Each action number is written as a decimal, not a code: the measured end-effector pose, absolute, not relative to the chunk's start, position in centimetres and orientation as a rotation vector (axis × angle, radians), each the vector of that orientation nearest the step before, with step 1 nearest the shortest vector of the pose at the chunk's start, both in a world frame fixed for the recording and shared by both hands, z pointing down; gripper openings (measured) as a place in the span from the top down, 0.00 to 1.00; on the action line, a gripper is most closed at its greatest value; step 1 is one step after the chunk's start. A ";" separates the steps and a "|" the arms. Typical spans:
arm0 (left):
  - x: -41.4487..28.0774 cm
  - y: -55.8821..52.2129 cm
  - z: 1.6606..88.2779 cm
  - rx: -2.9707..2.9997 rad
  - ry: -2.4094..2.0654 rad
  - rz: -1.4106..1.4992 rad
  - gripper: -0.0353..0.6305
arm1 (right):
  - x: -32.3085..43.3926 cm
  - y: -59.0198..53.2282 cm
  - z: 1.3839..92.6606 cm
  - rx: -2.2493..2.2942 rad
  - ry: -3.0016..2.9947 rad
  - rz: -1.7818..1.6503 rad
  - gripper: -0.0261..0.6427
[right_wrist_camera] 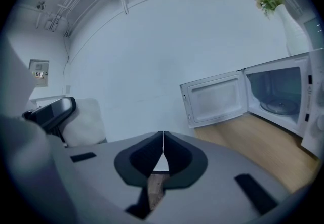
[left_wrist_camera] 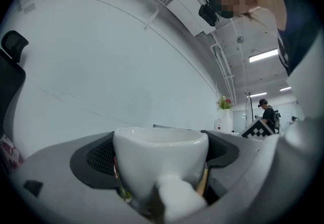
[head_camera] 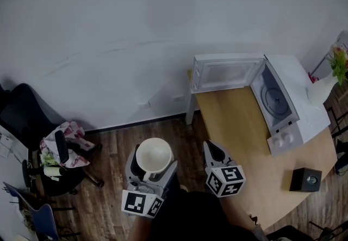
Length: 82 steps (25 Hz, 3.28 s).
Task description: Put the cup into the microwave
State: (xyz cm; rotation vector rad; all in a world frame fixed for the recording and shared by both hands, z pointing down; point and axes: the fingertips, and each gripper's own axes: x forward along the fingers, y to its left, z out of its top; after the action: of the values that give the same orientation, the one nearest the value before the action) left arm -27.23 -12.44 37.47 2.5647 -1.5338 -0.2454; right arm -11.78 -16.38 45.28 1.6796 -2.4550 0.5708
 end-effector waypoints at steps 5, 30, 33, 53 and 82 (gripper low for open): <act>-25.8 -13.7 37.4 2.607 -1.460 -0.225 0.23 | -10.4 -16.9 45.0 1.752 -2.427 0.579 0.97; -11.3 -27.2 37.6 2.826 -0.875 -0.113 0.23 | 2.5 -24.6 45.8 2.225 -2.076 0.689 0.97; -9.6 -28.5 37.8 2.848 -0.797 -0.083 0.23 | 3.9 -25.5 45.9 2.284 -2.026 0.713 0.97; 1.1 -33.9 38.8 2.918 -0.186 0.017 0.23 | 11.5 -26.0 45.7 2.675 -1.553 0.744 0.97; 8.1 -33.1 41.6 2.866 0.437 0.103 0.23 | 13.1 -21.6 46.8 3.027 -0.979 0.765 0.97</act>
State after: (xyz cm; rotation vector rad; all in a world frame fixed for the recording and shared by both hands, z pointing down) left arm 8.14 -33.11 41.56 2.8658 0.4366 0.1032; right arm 13.11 -21.56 46.83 3.0275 -0.9788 0.7654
